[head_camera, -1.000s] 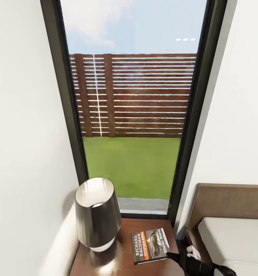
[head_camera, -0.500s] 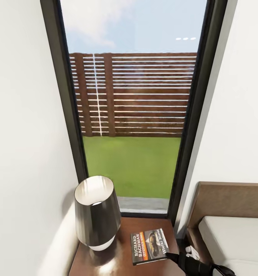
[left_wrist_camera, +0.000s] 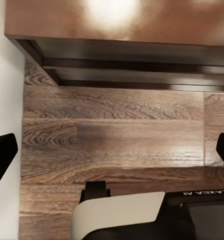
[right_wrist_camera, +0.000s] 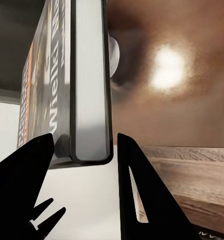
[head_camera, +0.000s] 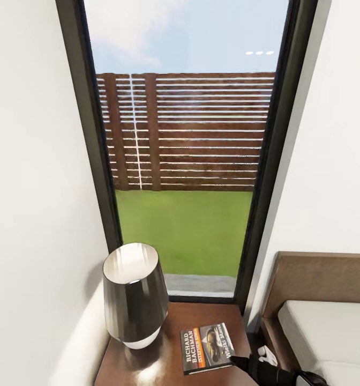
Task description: In the bedroom, move the book from the bed onto either nightstand, and place the two sandals side by side next to the bed.
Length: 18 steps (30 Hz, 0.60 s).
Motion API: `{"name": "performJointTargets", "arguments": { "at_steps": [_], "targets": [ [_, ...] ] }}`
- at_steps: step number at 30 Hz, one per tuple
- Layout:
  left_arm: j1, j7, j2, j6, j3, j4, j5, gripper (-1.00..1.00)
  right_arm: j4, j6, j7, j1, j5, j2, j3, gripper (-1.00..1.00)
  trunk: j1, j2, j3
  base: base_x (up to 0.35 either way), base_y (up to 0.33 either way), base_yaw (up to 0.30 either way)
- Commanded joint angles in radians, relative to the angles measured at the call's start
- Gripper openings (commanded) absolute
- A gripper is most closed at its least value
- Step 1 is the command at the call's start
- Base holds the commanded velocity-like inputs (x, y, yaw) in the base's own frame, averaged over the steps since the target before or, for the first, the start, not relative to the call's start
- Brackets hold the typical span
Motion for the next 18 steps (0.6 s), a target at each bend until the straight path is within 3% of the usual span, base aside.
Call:
{"name": "performJointTargets", "arguments": {
  "at_steps": [1,9,18],
  "targets": [
    [-0.001,-0.003,0.001,-0.004,-0.006,0.001,0.010,1.00,-0.001,0.009,0.001,-0.001,-0.011,-0.001,0.004,-1.00,0.004,-0.008,-0.004,0.000,0.000,0.000],
    [-0.001,-0.003,0.001,-0.004,-0.006,0.001,0.010,1.00,0.000,0.010,-0.003,-0.001,-0.011,-0.001,0.004,-1.00,0.035,-0.064,-0.029,0.000,0.000,0.000],
    [-0.001,-0.003,0.001,-0.004,-0.006,0.001,0.010,1.00,-0.006,0.010,-0.075,-0.001,-0.017,-0.001,0.003,-1.00,0.069,-0.127,-0.058,0.000,0.000,0.000]
  ]
}}
